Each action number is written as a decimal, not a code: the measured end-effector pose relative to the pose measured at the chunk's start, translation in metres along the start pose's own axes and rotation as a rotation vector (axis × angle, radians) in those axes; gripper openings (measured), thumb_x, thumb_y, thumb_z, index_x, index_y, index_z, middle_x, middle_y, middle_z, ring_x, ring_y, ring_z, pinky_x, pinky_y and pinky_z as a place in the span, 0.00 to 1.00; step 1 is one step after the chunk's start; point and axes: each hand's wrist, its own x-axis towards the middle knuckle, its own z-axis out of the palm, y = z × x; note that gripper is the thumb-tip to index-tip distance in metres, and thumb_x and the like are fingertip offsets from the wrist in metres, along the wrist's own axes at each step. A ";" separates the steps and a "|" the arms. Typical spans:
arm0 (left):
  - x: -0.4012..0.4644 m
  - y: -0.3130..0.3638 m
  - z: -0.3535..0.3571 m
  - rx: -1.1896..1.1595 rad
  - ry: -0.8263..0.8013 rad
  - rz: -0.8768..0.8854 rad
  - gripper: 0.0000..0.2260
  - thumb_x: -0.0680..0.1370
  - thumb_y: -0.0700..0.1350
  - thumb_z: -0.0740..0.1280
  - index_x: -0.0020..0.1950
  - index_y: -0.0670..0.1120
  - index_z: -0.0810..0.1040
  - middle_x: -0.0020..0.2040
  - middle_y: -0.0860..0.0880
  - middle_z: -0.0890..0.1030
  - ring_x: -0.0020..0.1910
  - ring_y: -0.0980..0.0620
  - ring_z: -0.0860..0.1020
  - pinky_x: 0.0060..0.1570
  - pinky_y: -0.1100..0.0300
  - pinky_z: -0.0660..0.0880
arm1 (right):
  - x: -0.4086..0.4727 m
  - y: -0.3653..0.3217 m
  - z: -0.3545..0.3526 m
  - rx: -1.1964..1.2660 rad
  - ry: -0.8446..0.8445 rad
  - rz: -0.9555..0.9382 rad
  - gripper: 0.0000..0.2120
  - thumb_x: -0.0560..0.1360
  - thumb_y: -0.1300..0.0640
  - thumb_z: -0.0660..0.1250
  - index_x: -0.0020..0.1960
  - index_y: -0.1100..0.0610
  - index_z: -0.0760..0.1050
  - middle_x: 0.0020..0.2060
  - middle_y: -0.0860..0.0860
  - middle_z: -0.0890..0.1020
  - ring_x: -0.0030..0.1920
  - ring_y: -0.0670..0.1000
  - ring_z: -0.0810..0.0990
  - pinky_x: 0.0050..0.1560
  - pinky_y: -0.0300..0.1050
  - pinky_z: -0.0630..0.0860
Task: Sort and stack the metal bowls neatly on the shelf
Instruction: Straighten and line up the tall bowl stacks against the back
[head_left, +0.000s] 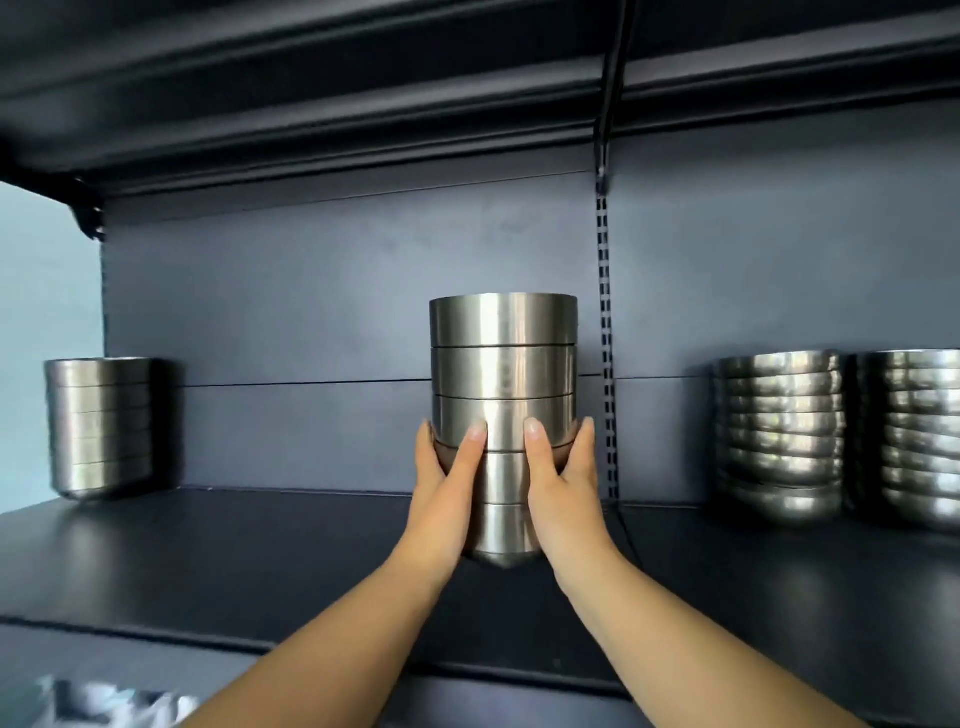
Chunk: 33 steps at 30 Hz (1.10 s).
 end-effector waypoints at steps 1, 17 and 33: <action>-0.006 0.003 -0.020 0.016 0.020 0.006 0.43 0.63 0.73 0.63 0.74 0.62 0.53 0.72 0.60 0.64 0.69 0.59 0.65 0.69 0.57 0.61 | -0.012 -0.001 0.018 0.012 -0.017 0.000 0.37 0.73 0.37 0.56 0.74 0.44 0.39 0.76 0.47 0.50 0.75 0.52 0.52 0.72 0.54 0.53; -0.049 0.030 -0.317 0.128 0.315 -0.036 0.50 0.59 0.71 0.63 0.75 0.57 0.48 0.76 0.52 0.59 0.73 0.51 0.60 0.73 0.48 0.57 | -0.108 -0.004 0.303 0.157 -0.300 0.104 0.35 0.74 0.39 0.58 0.74 0.42 0.44 0.75 0.48 0.56 0.72 0.54 0.59 0.67 0.51 0.61; 0.115 -0.058 -0.447 0.263 0.163 -0.134 0.35 0.75 0.60 0.57 0.76 0.51 0.44 0.75 0.50 0.59 0.73 0.51 0.60 0.70 0.59 0.55 | 0.015 0.074 0.457 0.085 -0.235 0.093 0.33 0.75 0.40 0.57 0.74 0.42 0.45 0.75 0.50 0.52 0.73 0.55 0.56 0.69 0.54 0.58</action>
